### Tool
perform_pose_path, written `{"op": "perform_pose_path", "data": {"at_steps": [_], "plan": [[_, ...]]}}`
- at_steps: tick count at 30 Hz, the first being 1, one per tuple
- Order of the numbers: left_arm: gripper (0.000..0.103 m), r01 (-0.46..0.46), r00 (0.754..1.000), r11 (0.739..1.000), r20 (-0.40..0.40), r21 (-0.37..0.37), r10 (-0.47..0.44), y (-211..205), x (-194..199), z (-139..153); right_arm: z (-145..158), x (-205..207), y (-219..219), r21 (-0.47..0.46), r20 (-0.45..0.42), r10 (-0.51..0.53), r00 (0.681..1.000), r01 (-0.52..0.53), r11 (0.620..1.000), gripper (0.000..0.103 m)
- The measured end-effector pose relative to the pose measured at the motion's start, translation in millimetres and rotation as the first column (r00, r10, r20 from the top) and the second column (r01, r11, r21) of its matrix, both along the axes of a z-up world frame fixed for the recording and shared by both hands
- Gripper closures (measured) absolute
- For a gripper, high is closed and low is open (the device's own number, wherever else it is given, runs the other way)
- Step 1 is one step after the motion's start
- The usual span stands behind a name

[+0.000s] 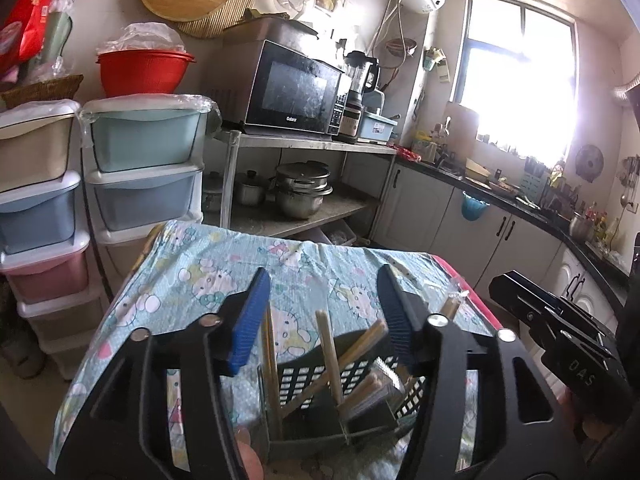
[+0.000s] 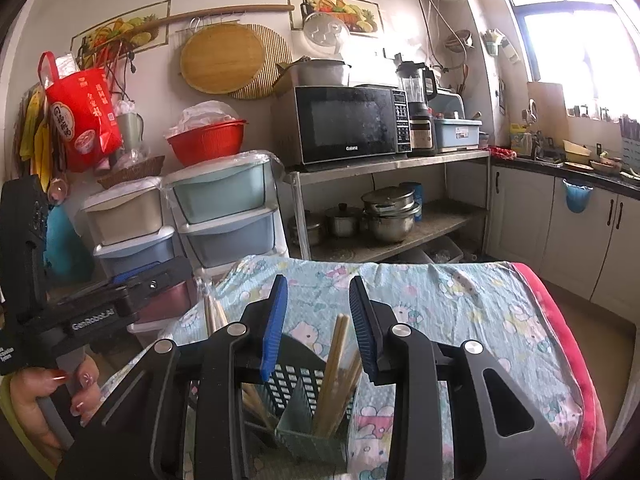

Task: Organize utensils
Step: 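Open both tools to release the chopsticks into the caddy and withdraw, then move both tools down toward the last chopsticks lying on the cloth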

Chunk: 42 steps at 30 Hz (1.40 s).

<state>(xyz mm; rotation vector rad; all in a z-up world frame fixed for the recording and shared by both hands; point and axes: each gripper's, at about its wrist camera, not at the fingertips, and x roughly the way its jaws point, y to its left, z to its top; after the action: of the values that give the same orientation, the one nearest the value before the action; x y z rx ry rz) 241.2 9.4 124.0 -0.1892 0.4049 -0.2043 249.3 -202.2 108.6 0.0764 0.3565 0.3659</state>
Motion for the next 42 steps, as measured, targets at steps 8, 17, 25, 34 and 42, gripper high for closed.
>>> {"op": "perform_pose_path", "data": {"at_steps": [8,17,25,34,42], "plan": [[0.028,0.012,1.0,1.0,-0.016,-0.026,-0.013,6,-18,-4,-11,-15,-8,0.003,-0.035,-0.006,0.999,0.006,1.0,0.063],[0.014,0.04,0.999,0.999,-0.026,-0.035,-0.041,5,-40,-12,-22,-33,-13,-0.004,-0.069,-0.001,0.998,0.001,1.0,0.056],[0.011,0.066,0.997,0.998,-0.047,-0.019,-0.067,-2,-56,-24,-38,-48,-13,-0.017,-0.117,0.011,0.993,-0.013,1.0,0.049],[0.011,0.073,0.994,0.997,-0.086,-0.022,-0.075,-6,-68,-42,-52,-65,-13,-0.036,-0.145,0.026,0.989,-0.031,0.999,0.047],[0.011,0.086,0.988,0.996,-0.126,-0.019,-0.088,-10,-75,-57,-61,-73,-18,-0.046,-0.164,0.024,0.986,-0.032,0.998,0.047]]}}
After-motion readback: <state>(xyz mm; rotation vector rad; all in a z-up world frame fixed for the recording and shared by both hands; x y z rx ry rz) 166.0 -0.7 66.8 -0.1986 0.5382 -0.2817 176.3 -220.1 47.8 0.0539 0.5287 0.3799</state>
